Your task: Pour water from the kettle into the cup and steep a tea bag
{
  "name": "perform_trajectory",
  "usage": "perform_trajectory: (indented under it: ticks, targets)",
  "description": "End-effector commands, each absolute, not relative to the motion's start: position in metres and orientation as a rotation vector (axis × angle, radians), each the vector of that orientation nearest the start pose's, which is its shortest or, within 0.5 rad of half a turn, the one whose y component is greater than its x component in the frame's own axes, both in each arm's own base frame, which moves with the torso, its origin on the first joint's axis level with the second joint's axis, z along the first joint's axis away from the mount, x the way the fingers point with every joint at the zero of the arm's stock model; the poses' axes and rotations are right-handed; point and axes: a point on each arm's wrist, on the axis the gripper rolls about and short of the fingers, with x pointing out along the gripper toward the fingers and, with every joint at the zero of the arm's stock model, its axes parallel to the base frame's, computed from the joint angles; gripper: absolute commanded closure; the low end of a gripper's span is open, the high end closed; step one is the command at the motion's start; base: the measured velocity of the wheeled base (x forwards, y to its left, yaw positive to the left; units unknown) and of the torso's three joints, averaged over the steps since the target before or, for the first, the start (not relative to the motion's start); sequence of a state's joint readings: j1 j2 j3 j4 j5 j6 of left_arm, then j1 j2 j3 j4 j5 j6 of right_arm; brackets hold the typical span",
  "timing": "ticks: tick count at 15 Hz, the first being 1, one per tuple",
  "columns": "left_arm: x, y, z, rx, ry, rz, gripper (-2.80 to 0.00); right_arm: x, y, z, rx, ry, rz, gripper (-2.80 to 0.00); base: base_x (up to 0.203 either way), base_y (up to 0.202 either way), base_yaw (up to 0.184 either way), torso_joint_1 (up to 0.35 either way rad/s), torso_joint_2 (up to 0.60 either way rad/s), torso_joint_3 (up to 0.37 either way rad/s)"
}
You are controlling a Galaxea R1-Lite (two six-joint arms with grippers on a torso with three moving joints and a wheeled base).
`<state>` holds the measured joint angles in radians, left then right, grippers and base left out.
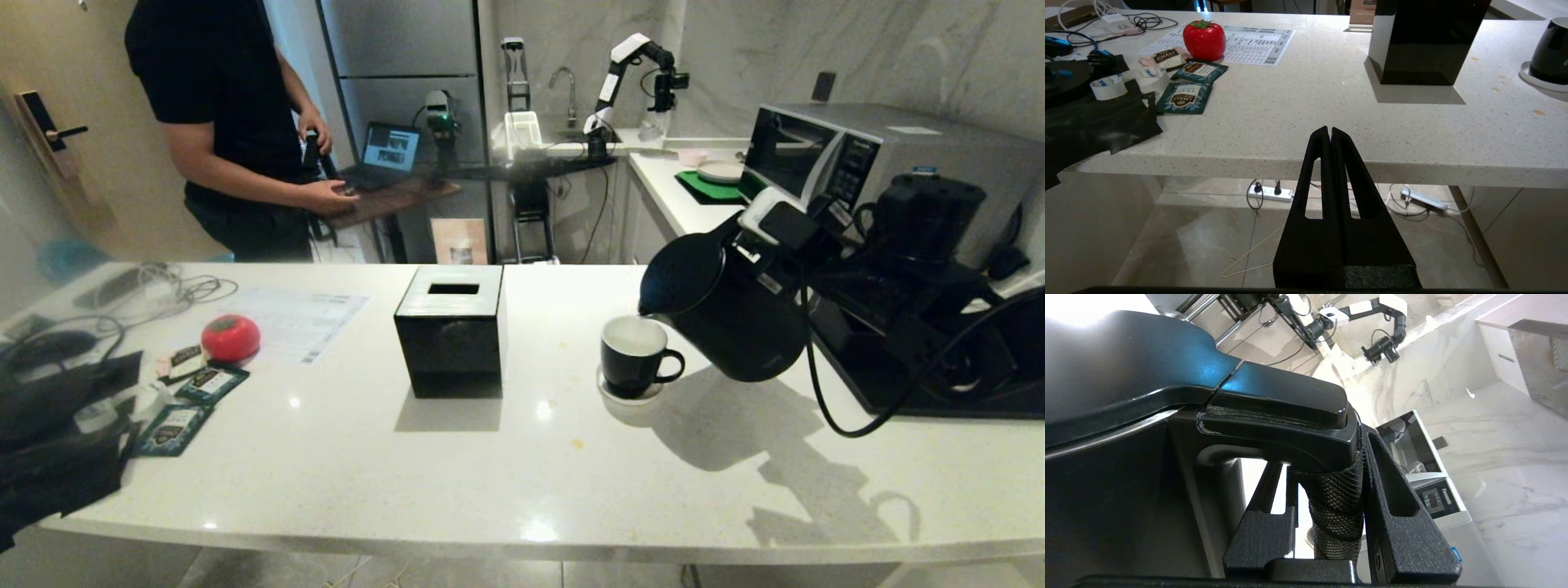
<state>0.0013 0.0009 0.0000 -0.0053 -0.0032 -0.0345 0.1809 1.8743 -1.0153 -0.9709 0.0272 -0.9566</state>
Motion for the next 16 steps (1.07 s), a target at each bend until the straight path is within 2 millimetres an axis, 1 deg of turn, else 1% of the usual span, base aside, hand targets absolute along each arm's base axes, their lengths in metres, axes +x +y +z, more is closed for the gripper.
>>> perform_trajectory:
  ticks: [1, 11, 16]
  targets:
    - [-0.0227, -0.0001, 0.0761, -0.035, -0.005, -0.003, 0.00, 0.3549, 0.0656, 0.2134, -0.950, -0.199, 0.140, 0.00, 0.000, 0.000, 0.000, 0.000, 0.00, 0.000]
    - [-0.0227, -0.0001, 0.0761, -0.035, -0.005, -0.002, 0.00, 0.3537, 0.0654, 0.2118, -0.962, -0.207, 0.135, 0.00, 0.000, 0.000, 0.000, 0.000, 0.00, 0.000]
    - [-0.0227, -0.0001, 0.0761, -0.035, -0.005, -0.003, 0.00, 0.3539, 0.0654, 0.2119, -1.005, -0.216, 0.130, 0.00, 0.000, 0.000, 0.000, 0.000, 0.00, 0.000]
